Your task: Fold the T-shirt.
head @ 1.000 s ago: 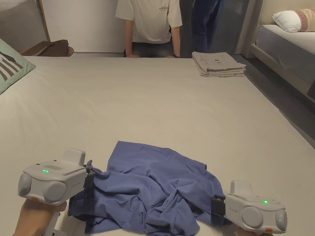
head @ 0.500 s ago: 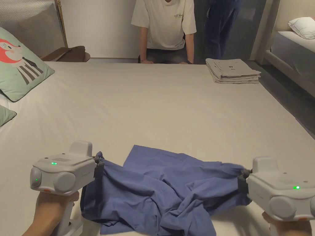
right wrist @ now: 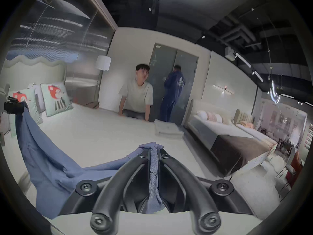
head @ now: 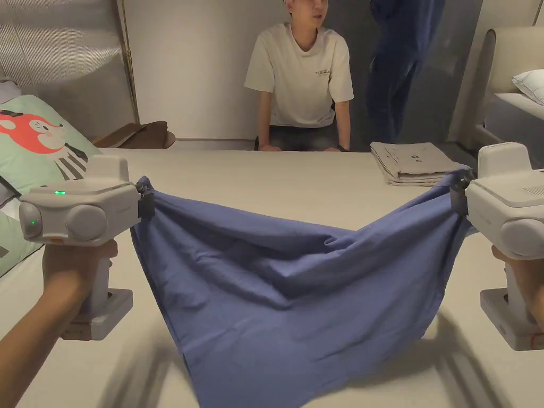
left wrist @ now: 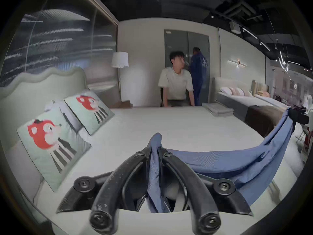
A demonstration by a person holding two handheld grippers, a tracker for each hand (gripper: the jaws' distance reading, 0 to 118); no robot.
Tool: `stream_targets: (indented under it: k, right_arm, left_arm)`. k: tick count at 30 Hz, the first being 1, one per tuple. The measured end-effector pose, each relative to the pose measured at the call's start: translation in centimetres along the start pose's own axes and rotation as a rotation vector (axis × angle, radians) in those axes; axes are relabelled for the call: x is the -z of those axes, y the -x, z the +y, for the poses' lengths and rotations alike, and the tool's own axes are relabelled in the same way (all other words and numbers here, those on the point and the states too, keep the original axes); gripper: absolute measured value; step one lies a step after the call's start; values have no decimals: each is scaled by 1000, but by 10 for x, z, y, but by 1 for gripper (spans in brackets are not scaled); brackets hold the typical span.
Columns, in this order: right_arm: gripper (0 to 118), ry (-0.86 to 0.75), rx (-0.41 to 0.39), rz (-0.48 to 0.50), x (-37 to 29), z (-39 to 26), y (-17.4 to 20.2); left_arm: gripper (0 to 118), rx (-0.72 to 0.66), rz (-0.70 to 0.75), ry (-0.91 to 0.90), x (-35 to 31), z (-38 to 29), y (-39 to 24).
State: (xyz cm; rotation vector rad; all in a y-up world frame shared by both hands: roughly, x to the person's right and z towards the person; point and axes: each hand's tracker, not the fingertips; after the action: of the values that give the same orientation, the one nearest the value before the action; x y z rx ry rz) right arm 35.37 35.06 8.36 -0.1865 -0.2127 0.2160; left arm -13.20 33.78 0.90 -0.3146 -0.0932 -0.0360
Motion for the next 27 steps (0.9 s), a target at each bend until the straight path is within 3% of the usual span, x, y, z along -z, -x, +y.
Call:
stream_targets:
  k: [5, 14, 19, 27]
  right_arm:
    - [5, -76, -15, -53, 32, 41, -6]
    - [5, -120, -16, -50, 70, 65, 9]
    - [5, -84, 3, -25, 90, 38, 25]
    - [5, 89, 42, 42, 99, -47, 46]
  left_arm:
    - [3, 21, 78, -82, 19, 56, 16]
    - [3, 7, 152, -125, 69, 101, 35]
    - [3, -29, 172, -72, 96, 74, 42]
    - [3, -31, 168, 100, 112, -31, 54]
